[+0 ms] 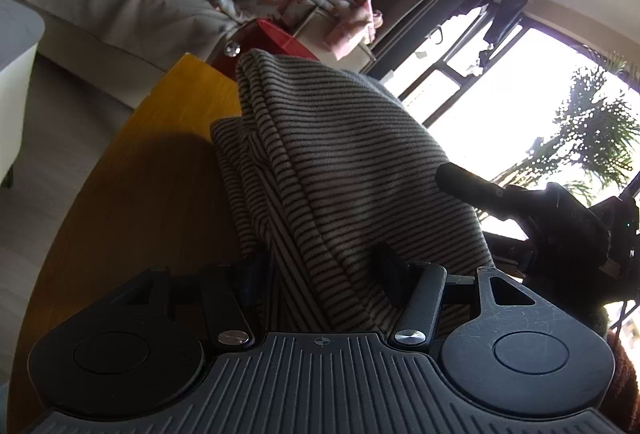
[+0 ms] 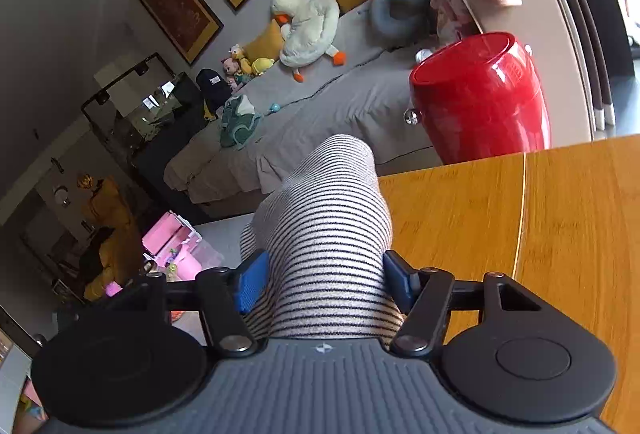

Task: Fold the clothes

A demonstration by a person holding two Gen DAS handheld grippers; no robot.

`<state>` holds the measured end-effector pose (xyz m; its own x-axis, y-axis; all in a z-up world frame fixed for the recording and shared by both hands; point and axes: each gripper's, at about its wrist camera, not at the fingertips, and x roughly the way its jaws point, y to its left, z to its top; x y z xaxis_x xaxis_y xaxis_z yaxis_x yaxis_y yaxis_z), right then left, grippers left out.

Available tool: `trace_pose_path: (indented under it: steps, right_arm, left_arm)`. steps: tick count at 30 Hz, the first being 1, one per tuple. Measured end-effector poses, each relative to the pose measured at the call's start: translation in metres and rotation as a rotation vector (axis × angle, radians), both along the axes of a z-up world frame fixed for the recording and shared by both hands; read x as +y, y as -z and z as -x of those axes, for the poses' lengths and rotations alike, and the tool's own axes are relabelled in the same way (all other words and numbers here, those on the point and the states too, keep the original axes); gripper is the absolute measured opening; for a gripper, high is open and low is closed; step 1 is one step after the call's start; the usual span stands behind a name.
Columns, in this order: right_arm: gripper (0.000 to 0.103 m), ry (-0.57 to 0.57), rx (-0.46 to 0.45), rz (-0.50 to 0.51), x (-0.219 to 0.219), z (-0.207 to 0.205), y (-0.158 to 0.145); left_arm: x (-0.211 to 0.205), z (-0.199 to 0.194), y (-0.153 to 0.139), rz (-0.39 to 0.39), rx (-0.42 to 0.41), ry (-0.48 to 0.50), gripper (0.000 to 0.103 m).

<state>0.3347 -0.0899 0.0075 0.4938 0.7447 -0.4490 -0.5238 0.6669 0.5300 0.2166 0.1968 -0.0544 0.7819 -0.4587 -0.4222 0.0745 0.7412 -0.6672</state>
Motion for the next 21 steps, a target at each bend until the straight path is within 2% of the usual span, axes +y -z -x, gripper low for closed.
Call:
trace_pose_path:
  steps: [3, 7, 9, 11, 14, 16, 17, 21]
  right_arm:
    - [0.058, 0.062, 0.033, 0.110, 0.000, -0.008, 0.021]
    - [0.061, 0.095, 0.062, 0.085, -0.007, -0.009, 0.033]
    - [0.062, 0.092, 0.003, 0.141, 0.000, -0.002, 0.025]
    - [0.062, 0.076, -0.099, 0.211, 0.010, 0.009, 0.009]
    - [0.062, 0.037, -0.243, 0.238, 0.023, 0.023, -0.023]
    - [0.059, -0.030, -0.234, 0.217, 0.035, 0.022, -0.033]
    - [0.058, -0.057, -0.231, 0.238, 0.044, 0.022, -0.032]
    - [0.059, -0.114, -0.258, 0.392, 0.079, 0.021, -0.001]
  left_arm:
    - [-0.005, -0.001, -0.001, -0.031, -0.004, 0.005, 0.061]
    - [-0.010, -0.001, -0.003, -0.063, -0.014, 0.008, 0.062]
    - [-0.009, -0.002, -0.002, -0.060, -0.013, 0.009, 0.062]
    - [-0.010, -0.002, -0.002, -0.061, -0.013, 0.009, 0.062]
    - [-0.010, -0.002, -0.002, -0.064, -0.014, 0.010, 0.062]
    - [-0.010, -0.002, -0.002, -0.065, -0.014, 0.011, 0.062]
    - [-0.010, -0.002, -0.002, -0.067, -0.014, 0.011, 0.062]
    - [-0.010, -0.001, -0.002, -0.077, -0.013, 0.007, 0.063]
